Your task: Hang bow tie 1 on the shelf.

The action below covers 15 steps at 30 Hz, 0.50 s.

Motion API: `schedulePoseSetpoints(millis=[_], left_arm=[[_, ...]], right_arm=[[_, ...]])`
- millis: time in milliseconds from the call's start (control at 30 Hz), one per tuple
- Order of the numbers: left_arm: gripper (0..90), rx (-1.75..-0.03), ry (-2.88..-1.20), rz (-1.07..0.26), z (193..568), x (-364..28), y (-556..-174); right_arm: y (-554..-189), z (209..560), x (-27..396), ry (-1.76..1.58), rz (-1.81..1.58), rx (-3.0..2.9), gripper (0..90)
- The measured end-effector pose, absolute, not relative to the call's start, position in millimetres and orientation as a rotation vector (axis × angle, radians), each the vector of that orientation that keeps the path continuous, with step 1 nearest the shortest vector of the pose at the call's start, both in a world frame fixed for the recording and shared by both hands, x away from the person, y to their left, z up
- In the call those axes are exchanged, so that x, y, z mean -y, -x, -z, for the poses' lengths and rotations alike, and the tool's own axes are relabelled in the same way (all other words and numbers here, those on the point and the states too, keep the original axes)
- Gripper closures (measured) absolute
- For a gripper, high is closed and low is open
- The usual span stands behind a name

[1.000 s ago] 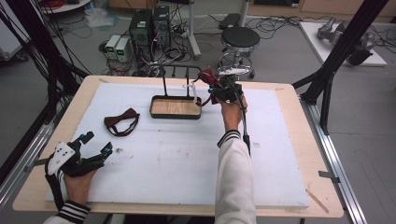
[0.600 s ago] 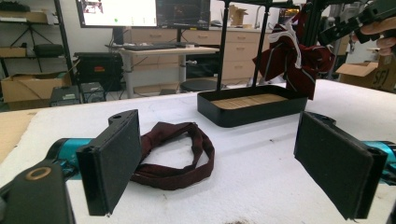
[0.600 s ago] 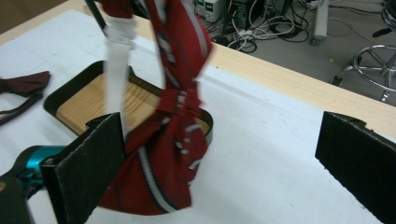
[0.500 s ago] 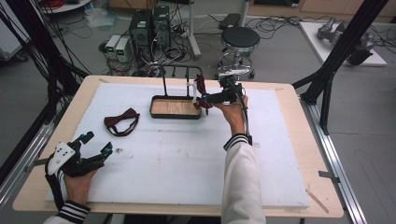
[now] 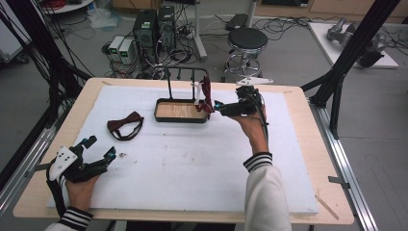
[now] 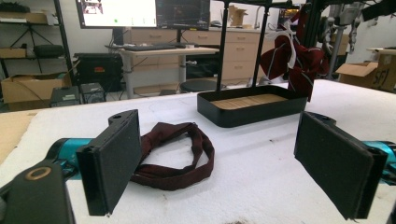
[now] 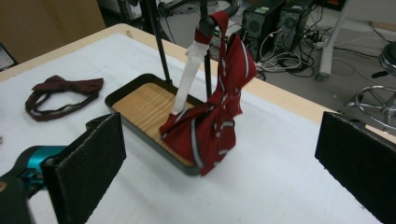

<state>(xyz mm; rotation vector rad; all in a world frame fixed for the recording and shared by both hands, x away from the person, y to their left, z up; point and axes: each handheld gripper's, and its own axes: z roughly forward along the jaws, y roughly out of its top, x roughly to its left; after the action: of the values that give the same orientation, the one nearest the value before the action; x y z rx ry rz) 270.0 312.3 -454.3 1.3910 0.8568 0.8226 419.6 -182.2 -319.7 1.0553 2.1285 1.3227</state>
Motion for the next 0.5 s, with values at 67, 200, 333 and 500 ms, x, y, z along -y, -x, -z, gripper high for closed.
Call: schedulePoseSetpoints(millis=[67, 200, 333, 500], left_arm=[[15.3, -0.857, -1.389, -0.819, 454, -313, -270], [15.0, -0.87, -1.37, -0.8, 454, -315, -271], [14.6, -0.873, -1.364, -0.796, 454, -315, -271], [14.6, -0.862, -1.375, -0.809, 454, -314, -270]], right_arm=[[-407, 321, 191, -1.057, -1.354, -2.104, 0.8], [-371, 327, 210, -1.021, -1.431, -2.024, 0.8], [-346, 338, 219, -0.984, -1.471, -1.968, 0.8], [-329, 348, 228, -0.96, -1.509, -1.927, 0.8]])
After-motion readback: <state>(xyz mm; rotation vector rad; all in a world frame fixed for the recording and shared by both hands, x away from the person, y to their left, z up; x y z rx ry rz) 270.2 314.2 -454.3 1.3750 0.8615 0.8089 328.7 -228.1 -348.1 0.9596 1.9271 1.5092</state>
